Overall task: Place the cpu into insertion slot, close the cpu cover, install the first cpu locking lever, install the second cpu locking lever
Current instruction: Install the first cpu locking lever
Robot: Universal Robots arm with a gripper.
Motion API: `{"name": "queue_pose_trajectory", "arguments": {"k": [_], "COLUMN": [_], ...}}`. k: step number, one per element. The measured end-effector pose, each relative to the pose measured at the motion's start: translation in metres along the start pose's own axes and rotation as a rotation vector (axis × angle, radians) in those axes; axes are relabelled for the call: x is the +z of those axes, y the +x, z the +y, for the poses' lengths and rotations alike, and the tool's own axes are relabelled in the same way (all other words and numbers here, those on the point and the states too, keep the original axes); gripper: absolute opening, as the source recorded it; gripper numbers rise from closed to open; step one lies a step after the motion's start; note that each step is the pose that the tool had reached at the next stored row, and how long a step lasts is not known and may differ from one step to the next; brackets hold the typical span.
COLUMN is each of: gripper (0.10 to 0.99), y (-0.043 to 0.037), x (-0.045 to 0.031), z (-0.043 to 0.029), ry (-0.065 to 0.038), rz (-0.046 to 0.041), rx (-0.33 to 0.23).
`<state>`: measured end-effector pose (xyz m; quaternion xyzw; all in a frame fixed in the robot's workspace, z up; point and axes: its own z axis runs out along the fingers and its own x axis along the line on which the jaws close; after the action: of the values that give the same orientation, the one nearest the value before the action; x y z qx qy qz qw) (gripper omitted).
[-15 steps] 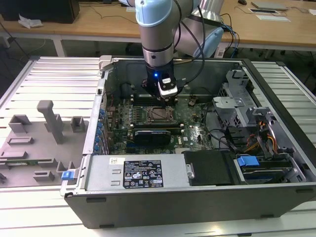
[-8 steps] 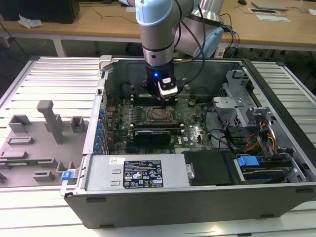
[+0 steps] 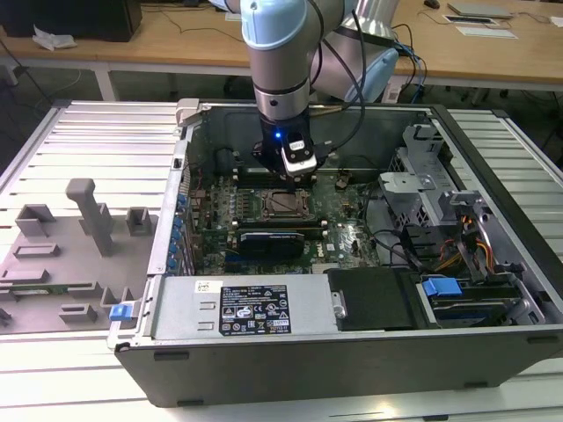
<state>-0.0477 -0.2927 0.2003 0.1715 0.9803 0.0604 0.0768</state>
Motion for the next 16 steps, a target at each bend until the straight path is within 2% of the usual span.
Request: {"name": "queue_pose_trajectory", "arguments": {"k": [5,11,13,15,16], "gripper": [0.106,0.106,0.106,0.106,0.106], "y": [-0.0011,-0.003,-0.0031,-0.003,-0.0026], "x": [-0.008,-0.0224,-0.023,-0.0231,-0.0229], "z": [0.0012,0.0033,0.0035,0.0035,0.0047], "ry": [0.0,0.0,0.001,0.009,0.026], "rz": [-0.0001,-0.0001,-0.0007,-0.003,-0.0071], "rx": [0.0,0.0,0.0,-0.001,-0.004]}}
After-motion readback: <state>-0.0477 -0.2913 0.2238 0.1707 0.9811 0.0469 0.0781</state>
